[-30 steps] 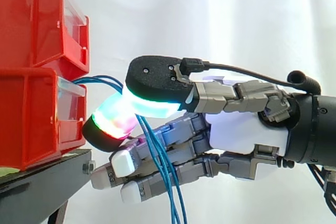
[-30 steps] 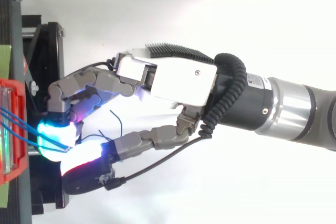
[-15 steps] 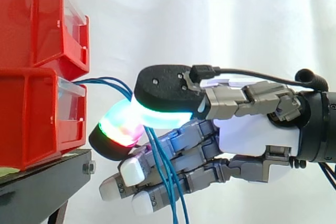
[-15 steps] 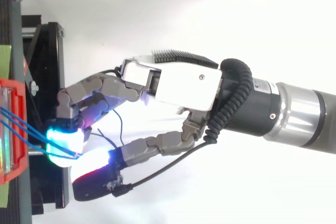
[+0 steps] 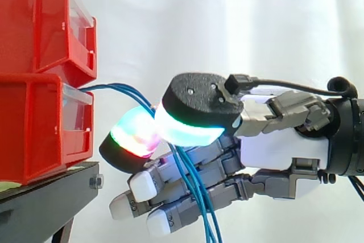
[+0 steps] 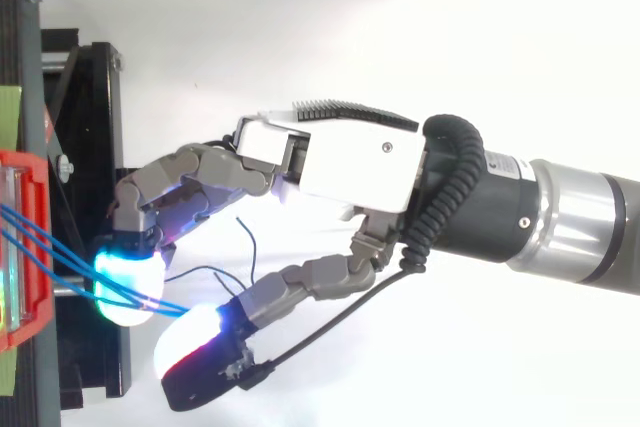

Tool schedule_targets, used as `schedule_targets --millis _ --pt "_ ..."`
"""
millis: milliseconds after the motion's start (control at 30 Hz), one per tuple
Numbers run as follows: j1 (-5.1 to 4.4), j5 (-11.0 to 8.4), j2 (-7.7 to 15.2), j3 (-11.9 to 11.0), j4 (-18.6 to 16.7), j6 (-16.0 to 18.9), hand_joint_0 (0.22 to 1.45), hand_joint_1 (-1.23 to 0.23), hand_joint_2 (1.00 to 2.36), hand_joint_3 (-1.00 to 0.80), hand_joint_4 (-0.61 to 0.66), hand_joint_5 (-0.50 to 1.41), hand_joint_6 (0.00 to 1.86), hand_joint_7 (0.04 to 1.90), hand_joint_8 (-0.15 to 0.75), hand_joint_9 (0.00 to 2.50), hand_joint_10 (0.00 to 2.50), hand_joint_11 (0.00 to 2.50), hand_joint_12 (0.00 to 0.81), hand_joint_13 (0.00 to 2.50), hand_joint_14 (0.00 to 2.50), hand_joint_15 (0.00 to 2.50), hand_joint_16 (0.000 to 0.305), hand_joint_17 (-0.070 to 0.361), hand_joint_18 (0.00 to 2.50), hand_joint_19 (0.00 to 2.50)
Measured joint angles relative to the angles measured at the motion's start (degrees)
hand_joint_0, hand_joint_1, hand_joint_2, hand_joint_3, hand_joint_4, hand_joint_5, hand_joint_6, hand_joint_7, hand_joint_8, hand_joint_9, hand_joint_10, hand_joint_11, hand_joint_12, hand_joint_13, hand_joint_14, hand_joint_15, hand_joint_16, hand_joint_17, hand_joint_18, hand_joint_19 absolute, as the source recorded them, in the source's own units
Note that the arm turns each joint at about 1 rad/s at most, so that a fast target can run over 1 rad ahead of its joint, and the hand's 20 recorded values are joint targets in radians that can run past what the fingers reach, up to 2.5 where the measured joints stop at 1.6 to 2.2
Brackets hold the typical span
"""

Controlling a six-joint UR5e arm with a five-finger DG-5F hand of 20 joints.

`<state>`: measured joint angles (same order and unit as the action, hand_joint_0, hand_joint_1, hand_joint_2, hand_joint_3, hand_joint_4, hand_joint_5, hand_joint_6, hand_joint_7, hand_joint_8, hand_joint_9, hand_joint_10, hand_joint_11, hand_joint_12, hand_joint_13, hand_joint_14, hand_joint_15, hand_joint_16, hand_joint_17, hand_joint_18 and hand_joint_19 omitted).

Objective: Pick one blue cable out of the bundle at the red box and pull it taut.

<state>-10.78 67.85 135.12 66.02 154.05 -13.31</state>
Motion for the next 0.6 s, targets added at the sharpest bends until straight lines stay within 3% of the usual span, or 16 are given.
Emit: schedule_targets --millis 233,600 --pt "-0.02 0.00 -0.03 -0.07 -0.05 0.04 0.56 -0.73 1.00 -0.50 0.18 -0.15 0.78 1.04 0.368 0.77 0.01 0.64 0.431 0.56 0.01 0.17 0.058 0.131 0.66 0.33" --pt "-0.03 0.00 -0.03 -0.10 -0.02 0.04 0.65 -0.82 1.01 -0.34 0.12 -0.17 0.80 1.14 0.366 0.79 0.01 0.67 0.423 0.60 0.01 0.17 0.056 0.126 0.71 0.31"
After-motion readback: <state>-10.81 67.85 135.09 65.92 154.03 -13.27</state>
